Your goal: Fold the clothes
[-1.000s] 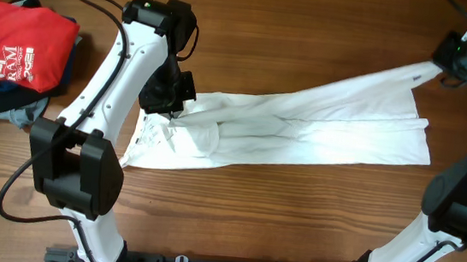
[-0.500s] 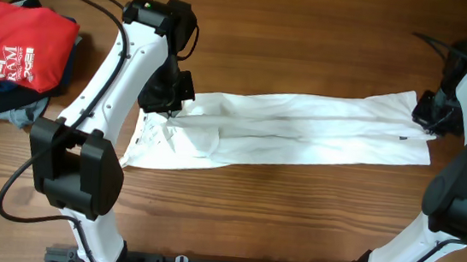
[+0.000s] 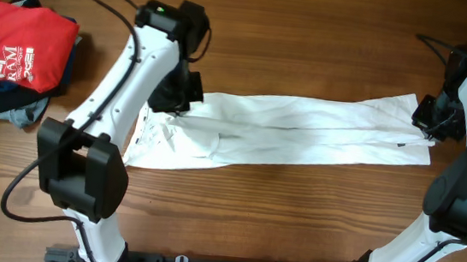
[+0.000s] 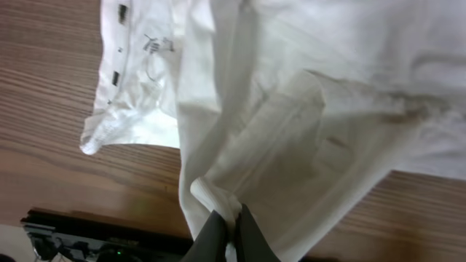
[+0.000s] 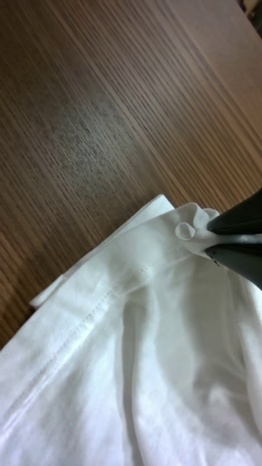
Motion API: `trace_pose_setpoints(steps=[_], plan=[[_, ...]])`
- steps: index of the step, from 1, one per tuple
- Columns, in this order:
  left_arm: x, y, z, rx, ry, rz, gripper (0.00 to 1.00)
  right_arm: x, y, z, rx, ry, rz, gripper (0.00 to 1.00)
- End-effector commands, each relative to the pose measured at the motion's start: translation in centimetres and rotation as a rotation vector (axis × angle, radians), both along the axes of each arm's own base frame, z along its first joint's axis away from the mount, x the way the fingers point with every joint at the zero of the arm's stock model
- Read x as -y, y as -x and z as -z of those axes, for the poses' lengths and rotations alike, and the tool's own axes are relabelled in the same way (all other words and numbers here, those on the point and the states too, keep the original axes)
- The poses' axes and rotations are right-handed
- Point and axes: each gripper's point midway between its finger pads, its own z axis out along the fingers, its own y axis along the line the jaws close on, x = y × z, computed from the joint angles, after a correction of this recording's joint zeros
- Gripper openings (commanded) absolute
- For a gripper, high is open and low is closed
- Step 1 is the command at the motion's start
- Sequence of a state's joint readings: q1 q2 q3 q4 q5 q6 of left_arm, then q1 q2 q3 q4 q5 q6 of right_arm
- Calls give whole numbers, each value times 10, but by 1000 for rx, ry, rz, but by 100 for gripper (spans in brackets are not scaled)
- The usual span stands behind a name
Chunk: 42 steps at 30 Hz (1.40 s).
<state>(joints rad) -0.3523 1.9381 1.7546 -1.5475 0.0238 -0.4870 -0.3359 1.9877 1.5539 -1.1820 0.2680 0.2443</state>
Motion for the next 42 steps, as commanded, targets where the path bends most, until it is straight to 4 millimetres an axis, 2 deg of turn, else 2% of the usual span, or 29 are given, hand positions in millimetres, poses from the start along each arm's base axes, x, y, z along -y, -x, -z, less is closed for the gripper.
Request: trace_pose_setpoints(steps=[1,3,7,11,13,15,21,24,28,31,34,38,39,40,41,42], plan=[[22,15,-7,5,16,75,4,-4,2,4,-5,-32,-8,5],[26,19,-8,-2,9,69,4,-4,2,4,-7,-32,-8,5],[22,46,-13,-100,-36,87,4,-4,2,5,-6,-35,-11,5],[38,49,-12,-87,-15,130,4,-4,2,5,-6,-35,-11,5],[64,45,-8,-36,41,172,4,-4,2,5,-6,-35,-11,5],[76,41,-7,-1,59,199,4,-5,2,5,-7,-36,-11,5],[93,28,-4,66,108,196,4,-5,2,5,-7,-36,-11,5],[115,27,0,61,186,203,4,-5,2,5,-7,-36,-11,5],[125,25,29,21,158,219,4,-5,2,5,-6,-39,-11,5],[140,4,49,70,184,224,4,-5,1,5,-5,-39,-11,5],[153,-16,59,141,215,228,4,-5,1,5,-5,-39,-11,5],[158,-24,76,146,213,230,4,-5,1,5,-4,-38,-11,5],[160,-27,79,153,213,230,8,-5,0,5,-1,-37,-11,6],[160,-30,81,166,209,235,32,-5,0,5,0,-37,-11,5],[158,-33,81,178,200,234,35,-5,0,5,-1,-37,-11,5],[155,-37,82,194,183,232,44,-5,0,5,0,-37,-11,5]])
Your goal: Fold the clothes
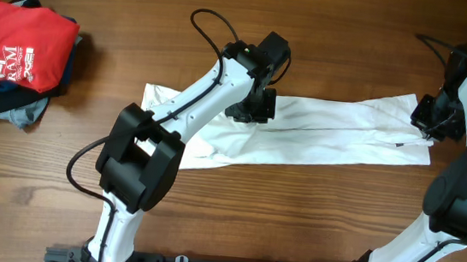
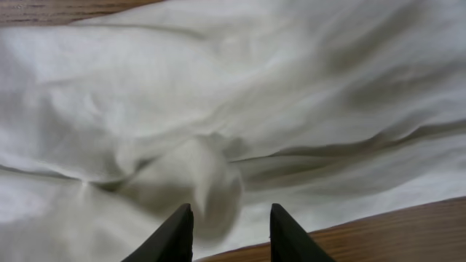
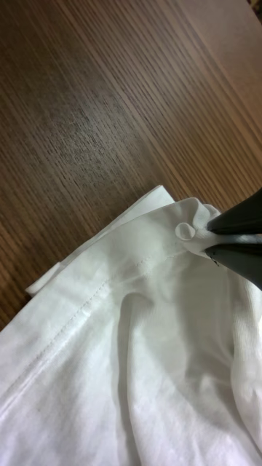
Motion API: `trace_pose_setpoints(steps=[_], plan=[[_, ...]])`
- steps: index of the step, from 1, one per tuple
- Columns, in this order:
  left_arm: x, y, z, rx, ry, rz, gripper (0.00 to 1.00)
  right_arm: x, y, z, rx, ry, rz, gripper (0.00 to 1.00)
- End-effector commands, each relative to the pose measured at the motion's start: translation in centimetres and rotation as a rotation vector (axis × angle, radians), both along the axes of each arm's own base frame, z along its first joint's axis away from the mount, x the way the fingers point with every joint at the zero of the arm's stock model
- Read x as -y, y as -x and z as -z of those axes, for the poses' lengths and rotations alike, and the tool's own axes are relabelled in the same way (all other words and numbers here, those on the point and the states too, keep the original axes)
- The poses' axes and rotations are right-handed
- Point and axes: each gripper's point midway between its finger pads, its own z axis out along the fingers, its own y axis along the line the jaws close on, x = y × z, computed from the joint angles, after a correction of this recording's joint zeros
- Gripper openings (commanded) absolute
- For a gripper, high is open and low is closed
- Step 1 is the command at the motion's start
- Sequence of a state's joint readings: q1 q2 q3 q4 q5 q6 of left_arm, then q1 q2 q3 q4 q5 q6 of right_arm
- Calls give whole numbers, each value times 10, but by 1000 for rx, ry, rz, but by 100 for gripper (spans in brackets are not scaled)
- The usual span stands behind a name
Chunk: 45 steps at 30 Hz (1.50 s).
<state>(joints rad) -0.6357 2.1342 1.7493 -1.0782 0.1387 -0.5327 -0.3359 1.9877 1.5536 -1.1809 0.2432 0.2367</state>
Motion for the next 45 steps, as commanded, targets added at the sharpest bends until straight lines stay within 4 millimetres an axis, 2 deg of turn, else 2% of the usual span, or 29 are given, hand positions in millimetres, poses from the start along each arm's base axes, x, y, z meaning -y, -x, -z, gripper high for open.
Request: trace_pose_setpoints(steps=[1,2,3,4,5,7,8,10,12,13,14,15,21,27,33,35,36,37,40,45], plan=[[-10,-7,8,25,-54,-11,53,-1,2,4,-7,-14,-5,5],[-13,-10,7,33,-62,-17,55,-1,1,4,-6,-13,-5,5],[-16,-11,4,34,-61,-24,50,-1,1,4,-4,-13,-5,5],[-22,-13,-7,33,-61,-36,44,-2,1,4,-4,-21,-14,5],[-28,-13,-19,37,-63,-48,43,-2,0,4,-3,-25,-20,5],[-53,-20,-35,88,-134,-81,39,-2,0,4,-2,-25,-20,5],[-72,-33,-38,139,-194,-114,33,-3,-1,4,3,-27,-20,5],[-98,-58,-34,170,-200,-200,33,-5,-3,5,12,-39,-21,5],[-121,-70,-30,161,-201,-311,35,-5,-3,5,11,-39,-21,5],[-144,-79,-26,143,-201,-423,36,-5,-3,5,11,-40,-22,5],[-158,-83,-23,128,-197,-477,36,-5,-3,5,11,-40,-22,5],[-166,-84,-19,110,-188,-499,36,-5,-3,5,12,-43,-22,5],[-165,-76,13,-19,-149,-512,38,-5,-3,5,13,-42,-22,5],[-159,-65,24,-62,-167,-492,36,-5,-3,5,13,-42,-22,5],[-157,-40,45,-121,-205,-465,33,-5,-3,5,14,-42,-23,5],[-158,-41,46,-116,-203,-466,23,-5,-3,5,14,-42,-22,6],[-158,-43,46,-108,-202,-466,4,-5,-3,5,14,-42,-22,5],[-158,-44,46,-104,-204,-467,4,-5,-3,5,13,-42,-22,5],[-175,-50,44,-63,-262,-482,4,-5,-3,5,13,-42,-22,5],[-219,-51,30,-84,-274,-615,4,-5,-3,5,13,-42,-22,5]])
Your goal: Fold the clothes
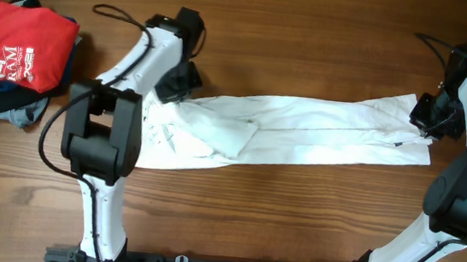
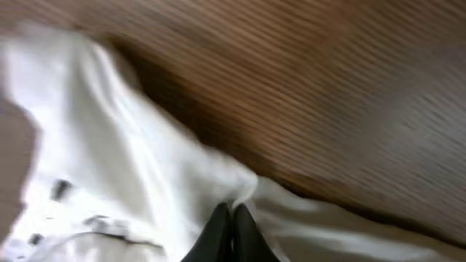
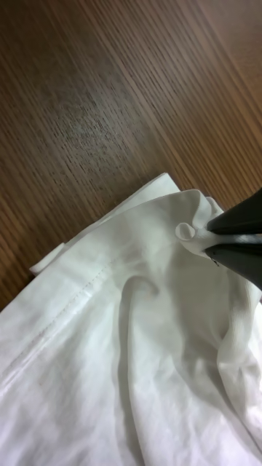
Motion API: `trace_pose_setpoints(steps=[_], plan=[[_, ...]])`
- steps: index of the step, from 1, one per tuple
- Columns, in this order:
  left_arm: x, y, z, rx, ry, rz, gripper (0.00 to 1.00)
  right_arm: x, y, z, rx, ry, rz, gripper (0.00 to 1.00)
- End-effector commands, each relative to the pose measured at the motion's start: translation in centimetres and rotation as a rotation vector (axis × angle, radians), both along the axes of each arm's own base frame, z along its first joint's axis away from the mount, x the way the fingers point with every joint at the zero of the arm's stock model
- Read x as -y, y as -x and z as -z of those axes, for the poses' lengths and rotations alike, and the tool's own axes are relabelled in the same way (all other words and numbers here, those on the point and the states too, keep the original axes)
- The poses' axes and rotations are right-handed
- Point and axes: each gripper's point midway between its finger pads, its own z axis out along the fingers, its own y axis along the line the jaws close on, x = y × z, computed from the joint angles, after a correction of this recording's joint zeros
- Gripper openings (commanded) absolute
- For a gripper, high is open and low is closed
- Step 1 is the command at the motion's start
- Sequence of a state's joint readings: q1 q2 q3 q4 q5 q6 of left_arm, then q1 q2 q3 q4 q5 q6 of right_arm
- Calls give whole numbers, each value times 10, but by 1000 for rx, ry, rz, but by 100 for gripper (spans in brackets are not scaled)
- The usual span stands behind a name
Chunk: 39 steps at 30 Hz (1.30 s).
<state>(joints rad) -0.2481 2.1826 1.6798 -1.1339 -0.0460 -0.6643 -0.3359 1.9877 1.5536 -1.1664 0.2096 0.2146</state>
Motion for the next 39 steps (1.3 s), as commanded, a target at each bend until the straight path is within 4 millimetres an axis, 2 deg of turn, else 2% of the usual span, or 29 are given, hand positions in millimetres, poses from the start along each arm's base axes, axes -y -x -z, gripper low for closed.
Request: trace_pose_setpoints(steps=[1,3,4,6,8,10,14,16,20,25,26,27,29,34,36,39], plan=[[-34,3,-12,-2,-34,-101,4,-1,2,4,-7,-12,-2,5],[-39,14,-21,-38,-42,-107,4,-1,2,4,-7,-12,-2,5],[-39,30,-23,-101,-58,-97,4,-1,2,4,-7,-12,-3,5],[-39,35,-22,-119,-62,-94,4,-1,1,4,-4,-11,-2,5],[-37,27,-20,-87,-55,-95,4,0,0,4,0,-10,-3,5],[-36,18,-19,-51,-46,-96,18,0,0,4,0,-10,-2,5],[-33,4,-17,10,-33,-108,23,0,0,4,0,-10,-2,6],[-34,4,-14,8,-37,-115,30,0,0,4,-1,-10,-5,5],[-34,5,-11,4,-37,-115,29,0,0,4,-2,-11,-9,6],[-27,10,7,2,-5,-113,24,0,0,4,-2,-11,-10,6],[-26,12,11,-3,8,-114,9,0,0,4,-2,-11,-10,5],[-26,13,11,-3,7,-114,4,0,0,4,-2,-11,-10,5],[-26,12,5,7,9,-115,4,0,0,4,-2,-11,-10,5],[-43,20,-40,60,-51,-119,4,0,0,4,-2,-11,-9,5],[-45,29,-41,29,-66,-117,4,0,0,4,-1,-10,-10,5],[-58,48,-27,-22,-139,-171,4,0,-1,4,-1,-11,-24,5]])
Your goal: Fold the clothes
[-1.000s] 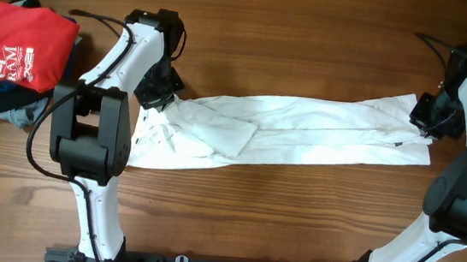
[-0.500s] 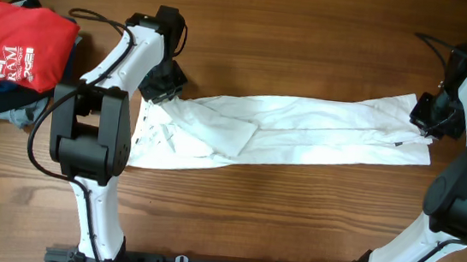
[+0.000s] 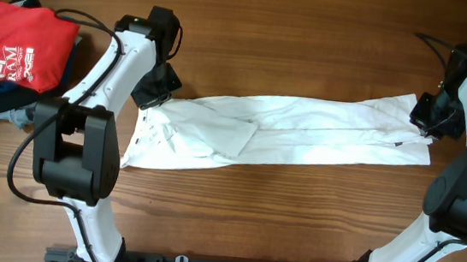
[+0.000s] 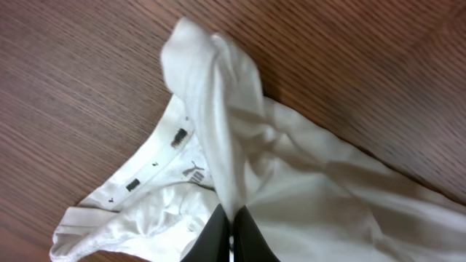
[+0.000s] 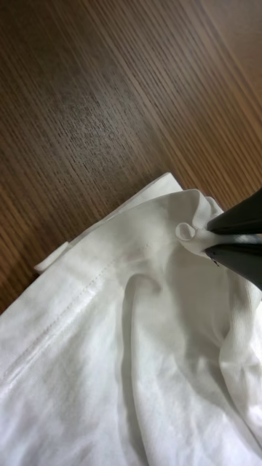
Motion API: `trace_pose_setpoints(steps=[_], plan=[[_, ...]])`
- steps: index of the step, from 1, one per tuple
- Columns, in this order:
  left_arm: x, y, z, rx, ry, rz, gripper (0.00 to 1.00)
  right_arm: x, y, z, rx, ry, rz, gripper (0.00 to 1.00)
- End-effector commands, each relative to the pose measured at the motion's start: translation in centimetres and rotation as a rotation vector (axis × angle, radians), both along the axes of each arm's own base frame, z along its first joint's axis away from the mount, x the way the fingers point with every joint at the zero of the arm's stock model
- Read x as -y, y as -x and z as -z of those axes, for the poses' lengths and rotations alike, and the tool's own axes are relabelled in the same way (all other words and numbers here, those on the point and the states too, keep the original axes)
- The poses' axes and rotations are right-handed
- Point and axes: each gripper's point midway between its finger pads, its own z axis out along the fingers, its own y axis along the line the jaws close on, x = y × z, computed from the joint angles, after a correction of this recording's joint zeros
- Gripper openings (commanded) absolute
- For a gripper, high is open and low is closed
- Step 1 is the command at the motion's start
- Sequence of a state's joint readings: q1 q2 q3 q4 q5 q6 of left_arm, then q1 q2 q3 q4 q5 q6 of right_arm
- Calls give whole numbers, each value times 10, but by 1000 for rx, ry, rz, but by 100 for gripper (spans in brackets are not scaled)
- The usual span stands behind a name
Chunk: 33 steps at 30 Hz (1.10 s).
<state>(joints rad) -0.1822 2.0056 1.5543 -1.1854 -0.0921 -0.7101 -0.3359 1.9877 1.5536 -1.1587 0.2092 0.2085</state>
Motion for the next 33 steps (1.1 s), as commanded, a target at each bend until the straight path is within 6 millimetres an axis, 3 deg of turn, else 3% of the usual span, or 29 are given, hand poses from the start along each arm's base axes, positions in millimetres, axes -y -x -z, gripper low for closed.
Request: trace_pose_setpoints(steps=[1,8,12,13,15,18,20,24,27,30,33], plan=[[-20,24,15,-52,-99,-87,4,0,1,4,-7,-12,-18,5],[-25,55,42,-133,-112,-87,4,0,-1,4,0,-10,-18,6],[-31,39,45,-70,-99,-115,4,0,-1,4,1,-10,-19,6],[-31,33,39,-53,-76,-129,4,0,-1,4,0,-10,-18,6],[-32,13,8,43,-50,-145,4,0,-1,4,0,-10,-18,5],[-20,-19,-50,269,10,-130,4,0,-1,4,1,-11,-18,6],[-8,-28,-64,340,42,-104,4,-2,-2,4,7,-24,-19,5],[15,-23,-42,278,51,-49,4,-1,-6,4,24,-19,-20,6],[29,-14,-8,188,41,-12,4,0,-9,4,35,-17,-21,6],[23,-1,27,87,9,-18,4,0,-9,4,36,-17,-21,5],[10,13,46,27,-10,-43,4,0,-9,4,36,-17,-21,5]])
